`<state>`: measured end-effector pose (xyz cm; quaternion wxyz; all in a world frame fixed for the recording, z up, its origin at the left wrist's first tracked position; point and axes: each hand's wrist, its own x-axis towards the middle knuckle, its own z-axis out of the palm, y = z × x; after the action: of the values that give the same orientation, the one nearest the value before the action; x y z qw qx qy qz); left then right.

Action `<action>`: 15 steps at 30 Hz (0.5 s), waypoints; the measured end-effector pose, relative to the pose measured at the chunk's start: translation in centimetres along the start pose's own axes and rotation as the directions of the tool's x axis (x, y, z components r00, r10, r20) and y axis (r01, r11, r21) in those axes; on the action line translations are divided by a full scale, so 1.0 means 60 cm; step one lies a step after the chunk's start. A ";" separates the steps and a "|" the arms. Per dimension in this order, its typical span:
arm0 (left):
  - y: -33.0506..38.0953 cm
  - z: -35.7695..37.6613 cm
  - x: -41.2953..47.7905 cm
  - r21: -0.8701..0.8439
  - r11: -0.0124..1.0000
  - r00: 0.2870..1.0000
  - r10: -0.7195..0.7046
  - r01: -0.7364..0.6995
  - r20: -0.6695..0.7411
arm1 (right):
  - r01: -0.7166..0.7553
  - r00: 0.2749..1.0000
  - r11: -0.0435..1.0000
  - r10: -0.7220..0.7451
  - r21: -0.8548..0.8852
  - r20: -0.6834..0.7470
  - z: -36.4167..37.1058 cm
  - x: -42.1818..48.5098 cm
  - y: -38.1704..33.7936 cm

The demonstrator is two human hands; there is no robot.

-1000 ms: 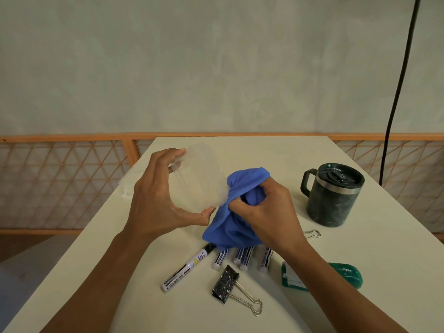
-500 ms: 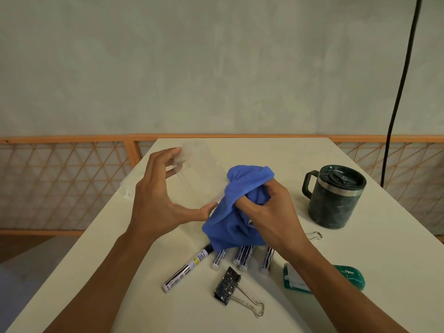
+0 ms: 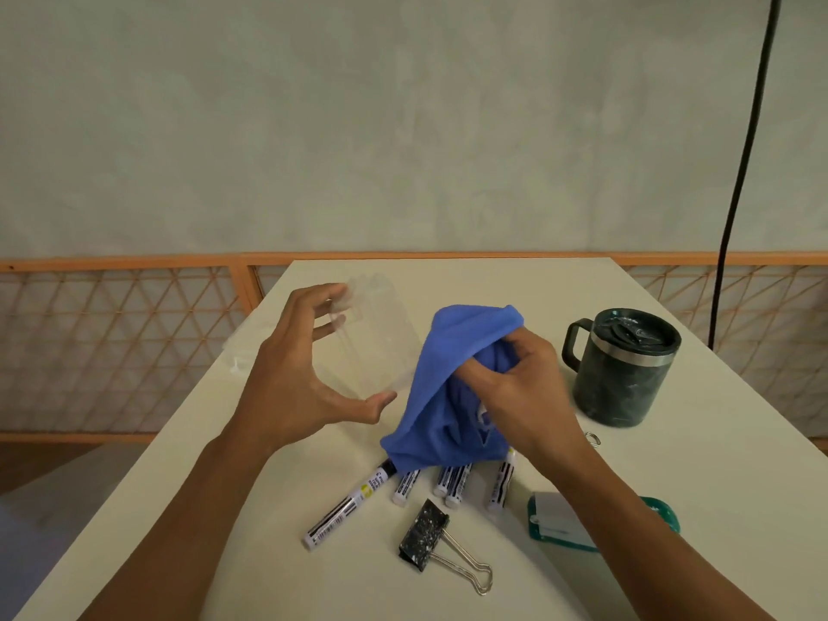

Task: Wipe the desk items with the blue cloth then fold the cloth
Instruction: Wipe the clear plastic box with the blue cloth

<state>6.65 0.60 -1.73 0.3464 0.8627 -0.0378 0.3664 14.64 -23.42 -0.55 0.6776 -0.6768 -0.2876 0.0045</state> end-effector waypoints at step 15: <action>0.028 0.004 -0.001 -0.063 0.997 0.981 0.050 -0.039 0.189 | -0.122 0.979 0.990 0.132 -0.071 0.158 -0.006 0.006 0.007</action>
<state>6.22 -0.82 -0.91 0.3580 0.8823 -0.1009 0.2886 15.24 -23.57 -0.75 0.6292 -0.7117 -0.2978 0.0941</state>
